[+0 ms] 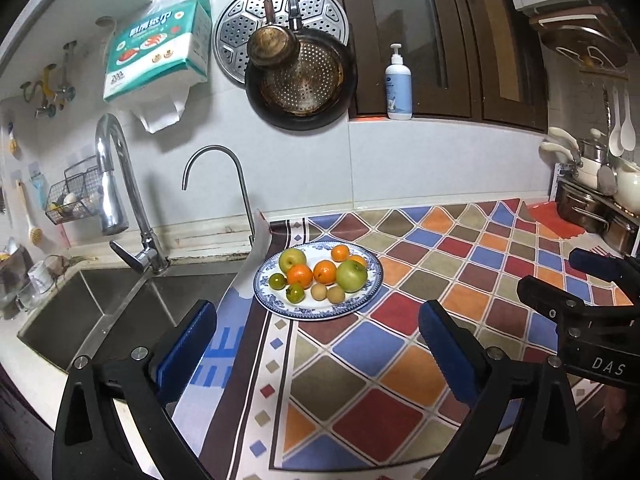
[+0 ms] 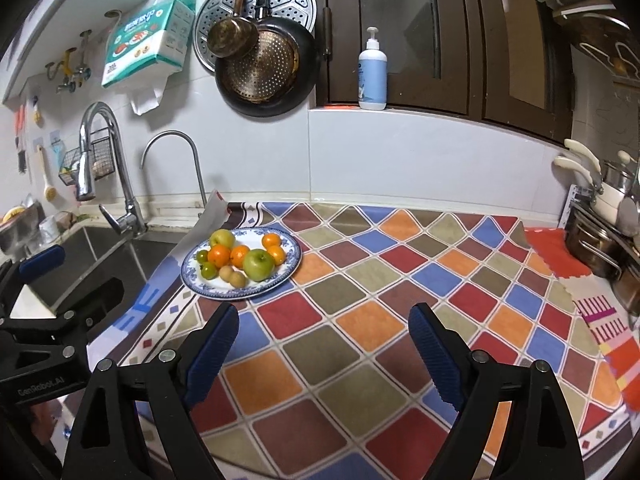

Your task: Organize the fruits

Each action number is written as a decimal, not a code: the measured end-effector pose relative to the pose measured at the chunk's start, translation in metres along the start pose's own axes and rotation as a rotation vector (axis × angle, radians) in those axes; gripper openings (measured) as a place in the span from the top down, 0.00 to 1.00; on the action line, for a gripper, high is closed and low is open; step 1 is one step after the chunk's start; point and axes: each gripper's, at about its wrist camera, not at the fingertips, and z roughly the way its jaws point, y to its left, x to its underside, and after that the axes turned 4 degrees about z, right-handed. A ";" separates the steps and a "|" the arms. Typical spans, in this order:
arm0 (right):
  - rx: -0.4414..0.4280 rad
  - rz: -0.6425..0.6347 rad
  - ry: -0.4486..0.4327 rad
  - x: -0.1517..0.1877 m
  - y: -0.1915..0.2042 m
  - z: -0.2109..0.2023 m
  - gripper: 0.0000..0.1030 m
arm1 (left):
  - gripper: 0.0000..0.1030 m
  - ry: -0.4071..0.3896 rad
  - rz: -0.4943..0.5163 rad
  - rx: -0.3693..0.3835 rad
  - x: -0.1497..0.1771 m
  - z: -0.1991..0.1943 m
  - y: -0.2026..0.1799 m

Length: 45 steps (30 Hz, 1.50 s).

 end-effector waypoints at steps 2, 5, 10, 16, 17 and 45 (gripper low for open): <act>-0.003 0.000 -0.003 0.003 -0.002 -0.008 0.14 | 0.00 -0.003 -0.001 -0.003 0.002 -0.008 -0.003; -0.003 0.000 -0.012 0.009 -0.005 -0.020 0.14 | 0.00 -0.005 -0.003 -0.003 0.006 -0.019 -0.006; -0.006 -0.001 -0.021 0.015 -0.008 -0.037 0.14 | 0.00 -0.008 -0.002 -0.003 0.011 -0.035 -0.012; -0.016 -0.001 -0.028 0.022 -0.010 -0.055 0.14 | 0.00 -0.017 -0.003 0.000 0.016 -0.052 -0.015; -0.017 -0.001 -0.030 0.023 -0.010 -0.058 0.14 | 0.00 -0.018 -0.002 -0.001 0.016 -0.054 -0.015; -0.029 -0.002 -0.043 0.042 -0.014 -0.096 0.14 | 0.00 -0.020 -0.004 -0.004 0.028 -0.091 -0.024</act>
